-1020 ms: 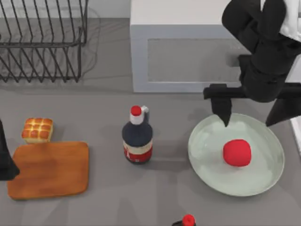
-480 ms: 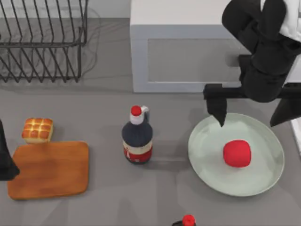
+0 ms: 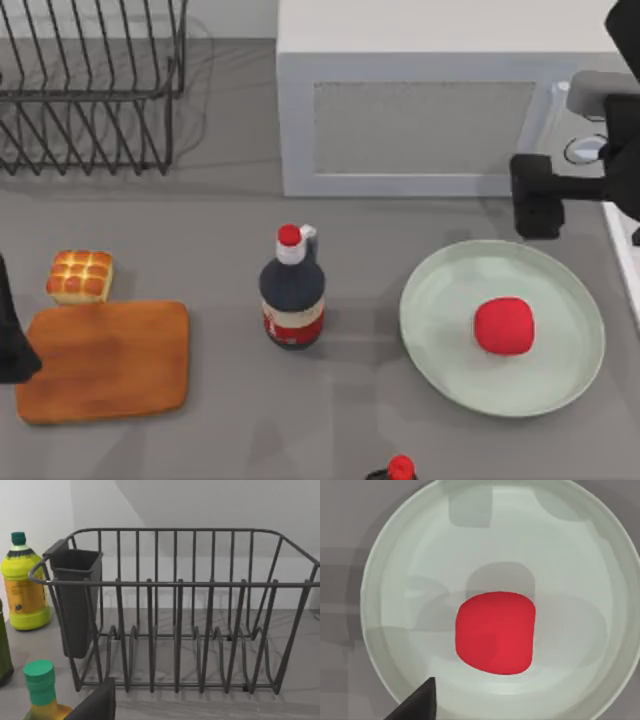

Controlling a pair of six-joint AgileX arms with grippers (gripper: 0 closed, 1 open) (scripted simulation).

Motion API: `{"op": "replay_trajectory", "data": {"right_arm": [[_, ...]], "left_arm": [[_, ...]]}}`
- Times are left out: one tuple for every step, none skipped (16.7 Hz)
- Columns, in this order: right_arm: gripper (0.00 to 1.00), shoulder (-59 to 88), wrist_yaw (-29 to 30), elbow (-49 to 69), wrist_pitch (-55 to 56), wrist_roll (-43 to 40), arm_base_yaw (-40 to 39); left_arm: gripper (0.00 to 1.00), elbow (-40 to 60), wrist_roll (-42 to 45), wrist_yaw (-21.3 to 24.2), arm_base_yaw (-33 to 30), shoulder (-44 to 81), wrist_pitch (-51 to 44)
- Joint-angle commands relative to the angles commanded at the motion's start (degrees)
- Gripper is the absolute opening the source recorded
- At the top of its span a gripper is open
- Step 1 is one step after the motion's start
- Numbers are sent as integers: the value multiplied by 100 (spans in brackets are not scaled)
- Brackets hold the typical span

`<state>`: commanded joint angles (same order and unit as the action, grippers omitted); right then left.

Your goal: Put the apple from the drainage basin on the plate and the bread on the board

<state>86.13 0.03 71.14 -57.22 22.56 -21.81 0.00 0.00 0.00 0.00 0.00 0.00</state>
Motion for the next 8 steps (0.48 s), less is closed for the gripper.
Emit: {"op": "replay_trajectory", "data": {"right_arm": [[100,-513,0,-405,315,-122,118],[100,-1066,0,-835,649,-253,244],[100,-1650,-1,-1285,999,-390,377],[100,-2257,-1,-1747,1361,-534,516],[100,-2876,-1,-2217,1734,-683,660],[100,-3502,-1,-2695,2115,-834,806],[100,-4127,-1,-3180,2501,-986,953],[100,-4743,-2,-3667,2888,-1139,1101]], "left_arm": [[100,0,0,0,0,0,0],[100,0,0,0,0,0,0],[100,0,0,0,0,0,0],[100,0,0,0,0,0,0],[100,0,0,0,0,0,0],[100,0,0,0,0,0,0],[100,0,0,0,0,0,0],[100,0,0,0,0,0,0]]}}
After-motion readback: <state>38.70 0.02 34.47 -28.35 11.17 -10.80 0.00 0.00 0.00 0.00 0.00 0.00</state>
